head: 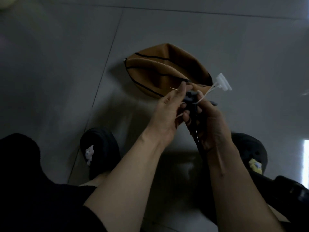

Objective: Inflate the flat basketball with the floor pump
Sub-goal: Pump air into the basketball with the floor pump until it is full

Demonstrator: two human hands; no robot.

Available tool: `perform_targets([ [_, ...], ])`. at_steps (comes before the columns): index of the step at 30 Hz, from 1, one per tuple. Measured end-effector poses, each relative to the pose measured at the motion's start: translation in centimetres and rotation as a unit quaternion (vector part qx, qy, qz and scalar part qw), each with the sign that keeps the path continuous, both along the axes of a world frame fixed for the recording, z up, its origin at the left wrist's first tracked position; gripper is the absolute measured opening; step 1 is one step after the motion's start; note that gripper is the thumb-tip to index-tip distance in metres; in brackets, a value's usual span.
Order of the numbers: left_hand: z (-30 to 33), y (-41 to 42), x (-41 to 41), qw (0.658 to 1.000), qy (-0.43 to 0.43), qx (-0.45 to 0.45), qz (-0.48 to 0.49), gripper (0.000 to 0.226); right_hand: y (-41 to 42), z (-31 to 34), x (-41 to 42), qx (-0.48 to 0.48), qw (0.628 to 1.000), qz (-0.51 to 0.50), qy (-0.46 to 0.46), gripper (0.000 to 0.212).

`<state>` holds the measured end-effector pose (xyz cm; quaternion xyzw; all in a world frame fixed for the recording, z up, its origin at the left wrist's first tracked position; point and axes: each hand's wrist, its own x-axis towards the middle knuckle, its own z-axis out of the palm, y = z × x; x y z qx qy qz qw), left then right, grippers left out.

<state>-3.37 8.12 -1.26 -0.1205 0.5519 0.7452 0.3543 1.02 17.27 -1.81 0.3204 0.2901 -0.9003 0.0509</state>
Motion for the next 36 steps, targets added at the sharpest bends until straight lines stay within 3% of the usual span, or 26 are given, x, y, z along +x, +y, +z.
perform_targets([
  [5, -0.9, 0.7, 1.2, 0.997, -0.018, -0.023, 0.069, 0.024, -0.3, -1.5, -0.1, 0.147, 0.988, 0.001, -0.054, 0.033],
  [7, -1.0, 0.3, 0.6, 0.995, -0.03, -0.016, 0.094, 0.027, 0.1, -1.8, 0.2, 0.166, 0.985, -0.01, -0.032, 0.031],
  [9, -1.1, -0.1, 0.0, 0.991, -0.045, -0.009, 0.125, 0.025, 0.4, -1.9, 0.6, 0.175, 0.984, 0.032, 0.015, 0.047],
  [12, -1.3, -0.1, -0.4, 0.987, -0.056, -0.017, 0.152, 0.017, -0.1, -1.8, 0.6, 0.298, 0.946, 0.117, 0.049, 0.061],
  [16, -1.6, -0.2, -0.7, 0.985, -0.013, -0.066, 0.161, 0.015, -0.9, -2.0, -0.1, 0.434, 0.887, 0.157, 0.019, 0.072],
  [22, -2.1, 0.5, -0.3, 0.978, 0.033, -0.077, 0.191, 0.015, -1.0, -2.0, -0.2, 0.534, 0.835, 0.13, 0.003, 0.047],
  [27, -2.4, 0.4, 0.0, 0.973, 0.053, -0.095, 0.202, 0.014, -1.1, -1.9, -0.2, 0.546, 0.823, 0.154, 0.001, 0.048],
  [31, -2.5, 0.3, 0.2, 0.971, 0.052, -0.108, 0.208, 0.013, -1.3, -2.3, -0.1, 0.617, 0.766, 0.182, 0.022, 0.047],
  [36, -2.6, 0.5, 0.0, 0.966, 0.056, -0.108, 0.228, 0.012, -1.9, -2.3, 0.0, 0.655, 0.732, 0.189, 0.025, 0.022],
])
